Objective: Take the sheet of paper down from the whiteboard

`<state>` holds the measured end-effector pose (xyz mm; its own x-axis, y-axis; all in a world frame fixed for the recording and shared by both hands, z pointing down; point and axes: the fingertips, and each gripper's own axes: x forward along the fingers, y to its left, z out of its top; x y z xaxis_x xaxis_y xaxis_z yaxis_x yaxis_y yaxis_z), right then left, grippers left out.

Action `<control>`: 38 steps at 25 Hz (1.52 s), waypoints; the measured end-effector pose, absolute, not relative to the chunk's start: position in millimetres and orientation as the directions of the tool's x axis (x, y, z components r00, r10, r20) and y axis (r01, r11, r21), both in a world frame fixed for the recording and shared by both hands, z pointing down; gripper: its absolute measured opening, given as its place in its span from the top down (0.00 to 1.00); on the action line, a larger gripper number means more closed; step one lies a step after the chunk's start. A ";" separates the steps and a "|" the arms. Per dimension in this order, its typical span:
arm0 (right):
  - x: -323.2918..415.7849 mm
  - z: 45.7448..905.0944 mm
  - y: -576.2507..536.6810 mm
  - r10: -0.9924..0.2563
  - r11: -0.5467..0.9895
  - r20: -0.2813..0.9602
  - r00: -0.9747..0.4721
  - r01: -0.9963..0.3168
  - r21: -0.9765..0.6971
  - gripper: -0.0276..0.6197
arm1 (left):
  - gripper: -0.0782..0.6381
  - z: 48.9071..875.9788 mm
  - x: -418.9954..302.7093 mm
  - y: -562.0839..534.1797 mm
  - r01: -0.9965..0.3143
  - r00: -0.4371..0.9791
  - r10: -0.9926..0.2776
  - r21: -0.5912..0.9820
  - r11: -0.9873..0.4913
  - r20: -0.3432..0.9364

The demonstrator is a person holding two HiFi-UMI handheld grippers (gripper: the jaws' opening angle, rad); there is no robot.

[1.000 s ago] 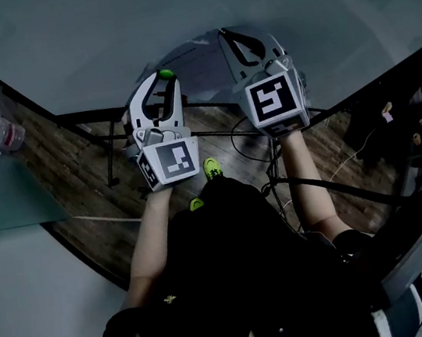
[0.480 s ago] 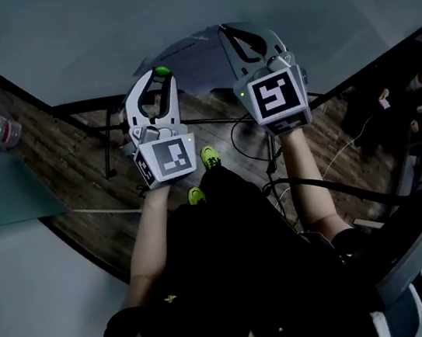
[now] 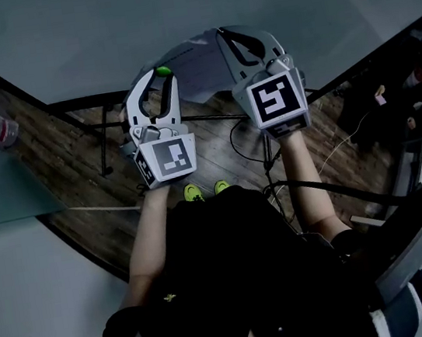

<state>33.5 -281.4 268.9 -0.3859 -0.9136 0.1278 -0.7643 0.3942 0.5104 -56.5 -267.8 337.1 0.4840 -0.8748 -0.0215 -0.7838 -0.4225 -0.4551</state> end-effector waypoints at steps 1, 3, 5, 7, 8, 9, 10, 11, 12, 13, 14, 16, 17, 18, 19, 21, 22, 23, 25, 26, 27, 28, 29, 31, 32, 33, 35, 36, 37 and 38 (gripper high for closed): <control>35.2 268.5 -279.9 -0.912 0.397 0.128 -0.390 -0.764 0.509 0.92 | 0.70 336.3 -54.2 -266.3 -0.784 0.483 -0.876 -0.457 -0.421 -0.022; 38.4 268.0 -276.0 -0.908 0.406 0.127 -0.400 -0.762 0.505 0.92 | 0.70 335.2 -50.0 -262.7 -0.785 0.476 -0.879 -0.460 -0.414 -0.022; 41.5 267.3 -270.3 -0.902 0.417 0.123 -0.415 -0.760 0.499 0.92 | 0.70 334.1 -46.5 -257.7 -0.789 0.464 -0.886 -0.464 -0.402 -0.022; 45.5 266.2 -262.6 -0.895 0.429 0.117 -0.431 -0.757 0.492 0.92 | 0.70 332.7 -42.8 -250.5 -0.793 0.450 -0.893 -0.469 -0.387 -0.023; 47.9 266.2 -258.1 -0.891 0.435 0.114 -0.439 -0.756 0.489 0.92 | 0.70 332.3 -40.7 -245.9 -0.795 0.443 -0.896 -0.472 -0.381 -0.023; 50.5 266.8 -253.1 -0.888 0.441 0.112 -0.447 -0.756 0.484 0.92 | 0.70 332.3 -38.6 -240.9 -0.796 0.437 -0.899 -0.475 -0.375 -0.024; 53.1 267.6 -247.7 -0.884 0.448 0.111 -0.455 -0.755 0.478 0.92 | 0.70 332.7 -36.7 -235.8 -0.798 0.431 -0.902 -0.478 -0.368 -0.024; 55.9 268.7 -242.2 -0.880 0.455 0.109 -0.462 -0.755 0.473 0.92 | 0.70 333.5 -34.7 -230.7 -0.799 0.424 -0.905 -0.481 -0.361 -0.024; 58.8 269.8 -236.6 -0.876 0.462 0.108 -0.470 -0.754 0.467 0.92 | 0.70 334.4 -32.3 -225.8 -0.801 0.417 -0.909 -0.483 -0.355 -0.024; 61.9 271.2 -230.9 -0.873 0.468 0.106 -0.477 -0.754 0.461 0.92 | 0.70 335.4 -29.4 -220.5 -0.802 0.411 -0.911 -0.485 -0.350 -0.023; 65.2 272.8 -225.0 -0.869 0.475 0.106 -0.483 -0.754 0.454 0.92 | 0.70 336.3 -25.9 -214.8 -0.802 0.408 -0.913 -0.487 -0.347 -0.022; 71.9 275.9 -213.7 -0.864 0.485 0.108 -0.492 -0.753 0.444 0.92 | 0.70 338.2 -18.1 -203.1 -0.800 0.407 -0.913 -0.489 -0.347 -0.017; 74.8 276.8 -208.5 -0.862 0.488 0.111 -0.494 -0.751 0.444 0.92 | 0.70 339.0 -14.8 -197.8 -0.799 0.407 -0.914 -0.491 -0.348 -0.015; 76.9 277.3 -203.7 -0.860 0.492 0.112 -0.498 -0.749 0.444 0.92 | 0.70 339.2 -12.2 -193.1 -0.798 0.405 -0.914 -0.492 -0.347 -0.013; 78.1 277.4 -199.3 -0.857 0.497 0.111 -0.504 -0.748 0.440 0.92 | 0.70 338.9 -10.2 -189.4 -0.798 0.404 -0.915 -0.494 -0.346 -0.012; 79.5 276.2 -193.0 -0.851 0.506 0.107 -0.515 -0.748 0.429 0.92 | 0.70 337.9 -7.3 -184.9 -0.796 0.401 -0.916 -0.497 -0.344 -0.009; 80.6 275.3 -190.7 -0.849 0.509 0.106 -0.518 -0.748 0.426 0.92 | 0.70 337.4 -6.0 -183.4 -0.795 0.400 -0.917 -0.499 -0.344 -0.006; 81.7 274.3 -188.5 -0.848 0.512 0.107 -0.519 -0.747 0.424 0.92 | 0.70 336.8 -4.8 -181.8 -0.795 0.398 -0.917 -0.501 -0.343 -0.004; 82.5 271.2 -185.3 -0.844 0.517 0.107 -0.525 -0.746 0.420 0.92 | 0.70 334.2 -4.3 -178.7 -0.795 0.393 -0.919 -0.503 -0.340 -0.001; 81.6 269.1 -185.3 -0.842 0.521 0.107 -0.529 -0.746 0.415 0.92 | 0.70 332.4 -5.2 -178.6 -0.795 0.391 -0.920 -0.503 -0.339 0.001; 80.4 266.8 -186.3 -0.840 0.525 0.107 -0.532 -0.746 0.410 0.92 | 0.70 330.6 -6.6 -179.6 -0.795 0.390 -0.921 -0.503 -0.339 0.003; 79.3 264.9 -187.4 -0.838 0.528 0.108 -0.535 -0.746 0.405 0.92 | 0.70 329.0 -7.9 -180.6 -0.795 0.389 -0.921 -0.502 -0.339 0.006; 78.9 263.9 -187.2 -0.836 0.532 0.110 -0.538 -0.745 0.403 0.92 | 0.70 328.0 -8.6 -180.3 -0.796 0.386 -0.923 -0.502 -0.338 0.008; 82.2 265.0 -178.4 -0.830 0.539 0.107 -0.547 -0.740 0.403 0.92 | 0.70 328.7 -5.5 -171.5 -0.799 0.377 -0.926 -0.504 -0.329 0.006; 86.4 266.8 -169.1 -0.827 0.542 0.103 -0.552 -0.737 0.405 0.92 | 0.70 330.3 -1.1 -162.7 -0.800 0.373 -0.928 -0.507 -0.322 0.001; 91.7 268.7 -158.2 -0.825 0.544 0.100 -0.556 -0.733 0.408 0.92 | 0.70 332.3 4.4 -152.2 -0.800 0.369 -0.930 -0.511 -0.314 -0.006; 100.5 272.0 -139.3 -0.819 0.549 0.093 -0.566 -0.728 0.411 0.92 | 0.70 335.2 13.6 -134.1 -0.801 0.361 -0.932 -0.517 -0.302 -0.015; 102.9 273.5 -133.3 -0.816 0.553 0.086 -0.572 -0.728 0.406 0.92 | 0.70 335.6 15.9 -128.2 -0.802 0.357 -0.934 -0.519 -0.297 -0.018; 103.9 274.3 -129.1 -0.812 0.558 0.082 -0.578 -0.727 0.399 0.92 | 0.70 335.6 17.0 -124.0 -0.802 0.354 -0.935 -0.520 -0.293 -0.019; 104.0 274.2 -125.7 -0.808 0.564 0.081 -0.583 -0.726 0.395 0.92 | 0.70 335.4 17.5 -120.9 -0.803 0.350 -0.936 -0.521 -0.290 -0.018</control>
